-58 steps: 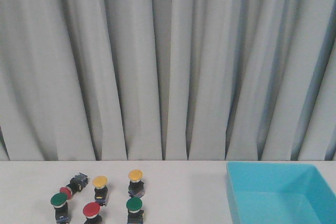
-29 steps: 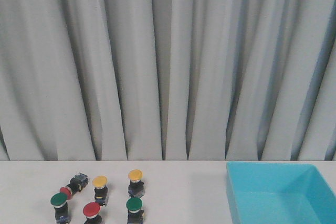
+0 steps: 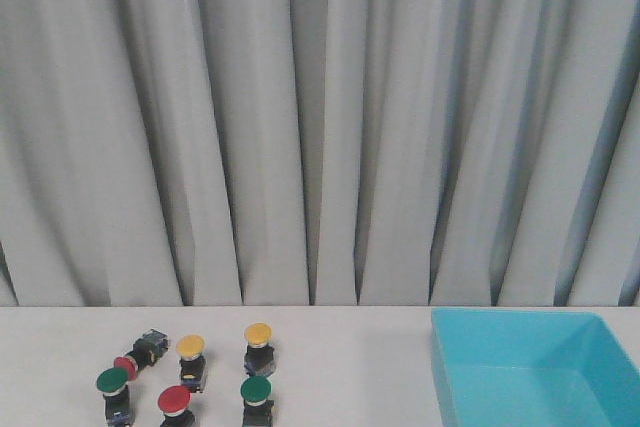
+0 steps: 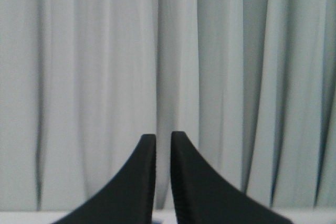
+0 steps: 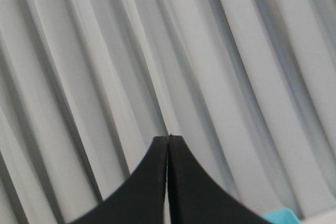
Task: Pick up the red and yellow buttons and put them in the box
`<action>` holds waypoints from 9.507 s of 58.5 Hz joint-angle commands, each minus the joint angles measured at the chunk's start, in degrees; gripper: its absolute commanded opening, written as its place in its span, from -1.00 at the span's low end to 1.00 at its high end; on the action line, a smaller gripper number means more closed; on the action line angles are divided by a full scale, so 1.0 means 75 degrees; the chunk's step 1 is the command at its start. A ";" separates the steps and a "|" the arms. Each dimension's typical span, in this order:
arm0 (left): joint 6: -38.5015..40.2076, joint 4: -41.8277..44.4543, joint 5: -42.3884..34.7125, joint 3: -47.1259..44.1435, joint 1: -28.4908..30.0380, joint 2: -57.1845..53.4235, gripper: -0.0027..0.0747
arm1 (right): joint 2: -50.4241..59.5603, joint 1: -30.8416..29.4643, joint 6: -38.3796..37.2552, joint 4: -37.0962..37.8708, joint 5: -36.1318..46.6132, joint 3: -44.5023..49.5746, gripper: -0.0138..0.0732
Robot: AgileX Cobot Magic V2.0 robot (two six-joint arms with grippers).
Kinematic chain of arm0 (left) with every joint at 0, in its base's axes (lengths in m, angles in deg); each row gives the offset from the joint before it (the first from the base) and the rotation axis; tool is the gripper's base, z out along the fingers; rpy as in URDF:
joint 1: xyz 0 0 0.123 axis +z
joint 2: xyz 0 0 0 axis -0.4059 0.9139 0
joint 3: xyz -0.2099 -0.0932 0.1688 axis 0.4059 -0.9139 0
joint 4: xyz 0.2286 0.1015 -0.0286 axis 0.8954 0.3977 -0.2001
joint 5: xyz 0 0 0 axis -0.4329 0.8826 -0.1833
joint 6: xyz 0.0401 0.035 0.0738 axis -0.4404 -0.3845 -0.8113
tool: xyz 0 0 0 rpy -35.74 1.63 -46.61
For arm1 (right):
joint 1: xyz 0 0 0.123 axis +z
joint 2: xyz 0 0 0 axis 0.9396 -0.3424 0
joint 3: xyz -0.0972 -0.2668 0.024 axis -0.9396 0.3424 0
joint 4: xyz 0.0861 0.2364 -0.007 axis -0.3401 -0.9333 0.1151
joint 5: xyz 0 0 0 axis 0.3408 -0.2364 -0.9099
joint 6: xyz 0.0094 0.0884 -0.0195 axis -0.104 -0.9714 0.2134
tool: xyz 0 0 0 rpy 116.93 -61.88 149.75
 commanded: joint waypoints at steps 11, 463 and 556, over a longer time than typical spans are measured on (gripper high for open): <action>0.2787 -0.0014 -0.1899 0.0035 0.0020 -0.0106 -0.76 | -0.0112 -0.0041 -0.0450 0.0148 -0.0027 -0.1289 -0.69; -0.4424 -0.7039 0.8589 1.1212 -0.0924 1.0304 -0.91 | -1.1752 0.4690 1.6890 -1.0051 -0.6891 -1.0695 -0.71; -0.4422 -0.5955 0.7844 1.1203 -0.0924 1.0008 0.28 | -1.2600 -0.0487 0.8053 -0.5097 -0.9733 -1.1521 -0.70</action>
